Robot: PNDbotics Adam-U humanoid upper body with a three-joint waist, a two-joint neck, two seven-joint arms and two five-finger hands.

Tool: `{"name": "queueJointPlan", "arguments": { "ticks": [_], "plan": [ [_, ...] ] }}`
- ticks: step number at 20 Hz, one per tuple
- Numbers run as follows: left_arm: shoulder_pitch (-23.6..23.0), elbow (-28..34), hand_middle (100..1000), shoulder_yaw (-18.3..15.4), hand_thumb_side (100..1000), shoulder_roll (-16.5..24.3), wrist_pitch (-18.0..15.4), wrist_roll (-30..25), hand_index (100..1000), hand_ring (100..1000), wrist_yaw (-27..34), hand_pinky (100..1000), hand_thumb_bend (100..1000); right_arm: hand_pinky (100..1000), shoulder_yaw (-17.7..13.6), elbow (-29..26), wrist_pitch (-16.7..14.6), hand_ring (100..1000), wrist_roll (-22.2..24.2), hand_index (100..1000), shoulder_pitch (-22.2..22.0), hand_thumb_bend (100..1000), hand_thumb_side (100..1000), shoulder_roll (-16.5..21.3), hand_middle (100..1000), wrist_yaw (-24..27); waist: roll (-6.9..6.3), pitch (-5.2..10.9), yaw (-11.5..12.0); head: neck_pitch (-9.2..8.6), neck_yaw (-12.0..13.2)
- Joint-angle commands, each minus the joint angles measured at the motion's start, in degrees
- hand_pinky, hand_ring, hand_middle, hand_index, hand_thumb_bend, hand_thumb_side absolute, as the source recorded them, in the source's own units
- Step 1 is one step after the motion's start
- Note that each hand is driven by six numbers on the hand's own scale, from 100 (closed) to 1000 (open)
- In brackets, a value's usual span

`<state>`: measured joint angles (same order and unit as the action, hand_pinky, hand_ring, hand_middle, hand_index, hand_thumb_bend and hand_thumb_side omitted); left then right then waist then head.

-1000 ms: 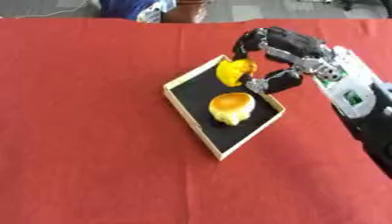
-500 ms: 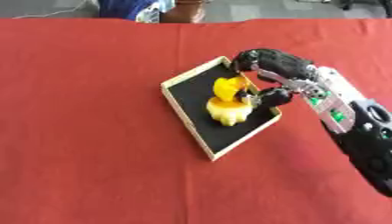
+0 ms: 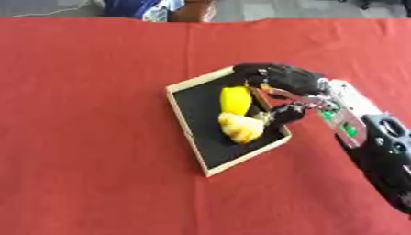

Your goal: Pick up objects on the table and place them in the box.

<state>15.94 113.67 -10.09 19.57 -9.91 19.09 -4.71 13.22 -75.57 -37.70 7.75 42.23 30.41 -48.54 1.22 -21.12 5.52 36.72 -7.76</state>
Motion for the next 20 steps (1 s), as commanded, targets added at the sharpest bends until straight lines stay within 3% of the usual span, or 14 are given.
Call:
{"name": "queueJointPlan", "arguments": {
  "ticks": [1,7,10,12,13,14,16,20],
  "plan": [
    [0.47,0.92,664,-0.32,678,0.64,0.05,0.01,787,841,0.14,877,100,890,-2.67,-3.7,0.65,1000,-1.78,966,0.57,169,323,2.82,890,1.17,-0.01,1.11,-0.15,0.23,0.54],
    [0.55,0.92,664,-0.26,679,0.56,0.18,-0.08,787,841,0.18,877,100,891,-4.85,-7.52,1.84,994,-2.52,973,0.89,199,303,3.88,893,3.24,0.07,1.25,-0.43,0.96,1.32],
    [0.62,0.92,664,-0.19,679,0.56,0.22,-0.15,787,841,0.23,876,100,890,-6.29,-9.23,2.67,983,-2.98,975,1.36,211,238,3.78,888,5.02,0.2,1.38,-0.52,0.98,1.65],
    [0.63,0.92,664,-0.19,678,0.58,0.21,-0.18,787,841,0.25,876,100,887,-6.9,-10.44,3.21,980,-2.84,973,1.6,192,210,3.88,885,6.77,0.26,1.47,-0.52,1.03,1.74],
    [0.6,0.92,664,-0.19,683,0.61,0.2,-0.18,787,841,0.25,876,100,886,-7.3,-11.08,3.55,977,-2.78,970,1.73,123,202,3.98,884,7.93,0.28,1.53,-0.54,1.06,1.79],
    [0.57,0.92,664,-0.22,678,0.65,0.19,-0.15,787,841,0.23,876,100,886,-7.83,-11.8,4.06,977,-2.85,969,1.79,168,146,4.12,881,9.32,0.3,1.59,-0.57,1.08,1.84],
    [0.58,0.92,665,-0.25,677,0.74,0.16,-0.07,787,841,0.17,876,100,887,-9.09,-13.44,5.58,981,-3.01,962,1.67,100,143,4.38,874,13.25,0.31,1.7,-0.7,1.14,2.02],
    [0.7,0.92,667,-0.3,674,1.36,-0.06,0.19,789,841,-0.13,875,100,898,-12.61,-18.14,9.94,984,-4.71,939,0.59,100,269,5.78,855,26.23,0.23,2.07,-1.07,1.56,2.59]
  ]
}}
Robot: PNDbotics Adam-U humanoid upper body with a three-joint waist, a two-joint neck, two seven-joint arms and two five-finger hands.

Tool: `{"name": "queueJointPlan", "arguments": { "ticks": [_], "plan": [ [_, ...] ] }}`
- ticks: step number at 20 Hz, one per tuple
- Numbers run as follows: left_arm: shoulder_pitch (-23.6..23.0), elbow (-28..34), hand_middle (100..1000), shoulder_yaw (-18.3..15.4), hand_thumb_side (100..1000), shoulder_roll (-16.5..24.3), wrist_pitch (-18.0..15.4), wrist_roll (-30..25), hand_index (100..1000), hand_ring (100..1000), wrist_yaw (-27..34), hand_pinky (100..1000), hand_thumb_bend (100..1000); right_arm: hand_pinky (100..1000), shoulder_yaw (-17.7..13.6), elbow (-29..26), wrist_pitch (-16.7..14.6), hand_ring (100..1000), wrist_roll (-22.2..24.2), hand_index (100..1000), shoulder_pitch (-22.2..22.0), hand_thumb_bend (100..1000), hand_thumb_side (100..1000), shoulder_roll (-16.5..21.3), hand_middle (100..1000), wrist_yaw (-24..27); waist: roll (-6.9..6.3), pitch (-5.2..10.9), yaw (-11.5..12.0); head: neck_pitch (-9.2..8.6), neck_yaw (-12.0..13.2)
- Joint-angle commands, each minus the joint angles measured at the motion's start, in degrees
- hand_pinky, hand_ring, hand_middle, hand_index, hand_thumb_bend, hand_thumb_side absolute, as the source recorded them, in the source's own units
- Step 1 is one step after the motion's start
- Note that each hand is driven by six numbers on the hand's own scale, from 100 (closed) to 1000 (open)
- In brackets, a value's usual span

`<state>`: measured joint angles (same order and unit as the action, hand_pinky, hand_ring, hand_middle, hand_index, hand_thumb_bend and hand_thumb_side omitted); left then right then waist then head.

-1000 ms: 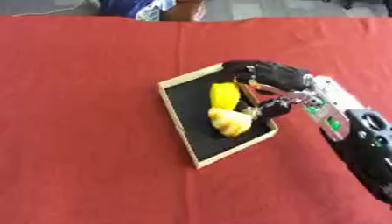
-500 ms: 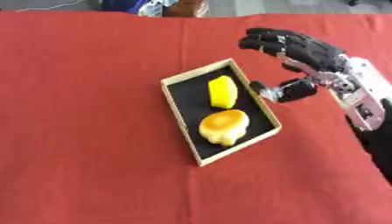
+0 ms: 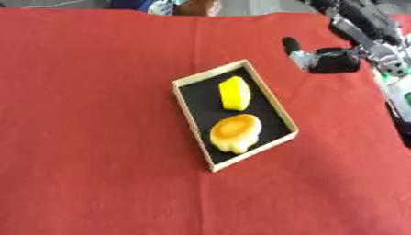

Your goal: Pick up objects on the table and place them in the box.

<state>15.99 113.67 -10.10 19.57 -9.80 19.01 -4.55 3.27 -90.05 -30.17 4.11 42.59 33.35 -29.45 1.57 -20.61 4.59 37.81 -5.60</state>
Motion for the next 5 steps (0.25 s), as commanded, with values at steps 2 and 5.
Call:
{"name": "queueJointPlan", "arguments": {
  "ticks": [2,5],
  "plan": [
    [0.78,0.92,670,-0.38,670,1.99,-0.49,0.64,791,842,-0.59,874,100,905,-4.82,-6.3,4.27,987,-2.44,933,-0.91,100,320,4.26,856,13.2,-0.18,1.87,-0.41,0.7,0.73],
    [1.06,0.92,676,-0.45,664,3.32,-1.17,1.43,795,841,-1.16,872,100,913,-7.53,-9.42,5.99,992,-4.42,928,-3.14,100,406,6.09,853,21.26,-0.35,2.42,-0.73,1.23,1.19]
  ]
}}
